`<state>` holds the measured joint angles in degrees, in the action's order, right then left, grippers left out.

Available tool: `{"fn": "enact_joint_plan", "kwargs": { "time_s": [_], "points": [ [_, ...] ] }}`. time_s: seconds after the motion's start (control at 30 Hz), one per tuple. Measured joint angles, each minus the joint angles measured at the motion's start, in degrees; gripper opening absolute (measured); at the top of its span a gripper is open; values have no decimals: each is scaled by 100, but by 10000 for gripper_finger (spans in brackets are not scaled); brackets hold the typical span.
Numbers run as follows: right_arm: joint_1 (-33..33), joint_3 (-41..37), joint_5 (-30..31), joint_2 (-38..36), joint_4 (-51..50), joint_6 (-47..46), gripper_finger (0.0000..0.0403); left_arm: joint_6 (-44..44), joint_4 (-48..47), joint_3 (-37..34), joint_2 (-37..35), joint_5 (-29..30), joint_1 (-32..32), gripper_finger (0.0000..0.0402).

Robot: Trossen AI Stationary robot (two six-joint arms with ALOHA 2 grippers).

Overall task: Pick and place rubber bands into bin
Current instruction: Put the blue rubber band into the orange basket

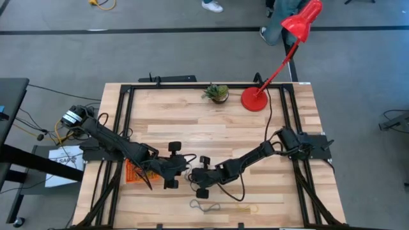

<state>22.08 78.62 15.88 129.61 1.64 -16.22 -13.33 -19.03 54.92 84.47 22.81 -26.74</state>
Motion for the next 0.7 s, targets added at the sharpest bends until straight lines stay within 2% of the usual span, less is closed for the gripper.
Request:
{"fn": "enact_joint_plan", "kwargs": {
  "time_s": [0.1,0.33,0.43,0.5,0.63,0.7],
  "points": [
    [57,75,102,-112,-3,325,3,-147,-2,0,0,-37,0,64],
    [286,349,1105,-836,-941,428,1,-204,-11,0,0,-733,-62,64],
    [335,348,1499,-1120,-1121,428,1,-187,-11,0,0,-804,-174,64],
    [337,328,1549,-1259,-1229,428,1,-154,0,0,0,-697,-232,64],
    [334,350,1550,-1422,-1139,425,1,136,46,0,0,-128,-299,67],
    [332,345,1502,-1396,-1187,426,0,396,44,0,0,-124,-293,75]
  ]
}}
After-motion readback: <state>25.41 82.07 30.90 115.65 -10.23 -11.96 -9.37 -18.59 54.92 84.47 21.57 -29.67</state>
